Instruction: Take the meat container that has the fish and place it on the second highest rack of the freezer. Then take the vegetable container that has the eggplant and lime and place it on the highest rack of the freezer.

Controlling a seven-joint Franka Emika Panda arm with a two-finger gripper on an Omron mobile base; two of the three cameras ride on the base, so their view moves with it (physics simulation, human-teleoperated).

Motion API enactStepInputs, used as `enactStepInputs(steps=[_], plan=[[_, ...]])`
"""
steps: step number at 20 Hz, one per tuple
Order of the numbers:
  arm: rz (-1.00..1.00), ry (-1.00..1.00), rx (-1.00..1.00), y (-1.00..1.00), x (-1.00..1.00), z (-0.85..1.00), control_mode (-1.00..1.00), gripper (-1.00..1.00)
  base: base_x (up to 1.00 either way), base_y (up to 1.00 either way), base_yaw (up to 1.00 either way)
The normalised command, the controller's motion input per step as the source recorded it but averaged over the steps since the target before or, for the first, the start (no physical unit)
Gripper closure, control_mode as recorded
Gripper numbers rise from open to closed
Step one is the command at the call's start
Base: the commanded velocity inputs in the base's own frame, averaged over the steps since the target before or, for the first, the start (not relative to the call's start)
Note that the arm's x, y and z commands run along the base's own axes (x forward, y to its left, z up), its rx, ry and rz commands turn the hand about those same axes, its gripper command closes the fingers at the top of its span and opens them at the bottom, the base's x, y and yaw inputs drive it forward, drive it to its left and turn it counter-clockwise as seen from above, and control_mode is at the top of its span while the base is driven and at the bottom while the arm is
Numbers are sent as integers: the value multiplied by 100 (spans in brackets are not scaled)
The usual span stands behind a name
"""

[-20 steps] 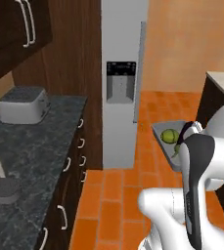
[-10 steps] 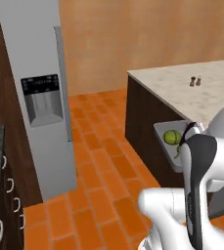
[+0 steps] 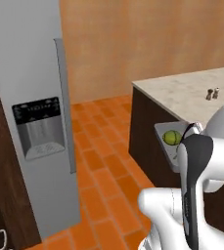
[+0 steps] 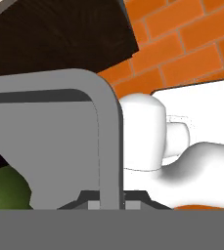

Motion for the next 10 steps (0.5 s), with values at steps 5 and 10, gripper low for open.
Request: enactStepInputs(steps=[5,10], plan=[[0,0,0,0,0,0,100,100,100,-30,6],[0,0,0,0,0,0,100,100,100,-71,25]])
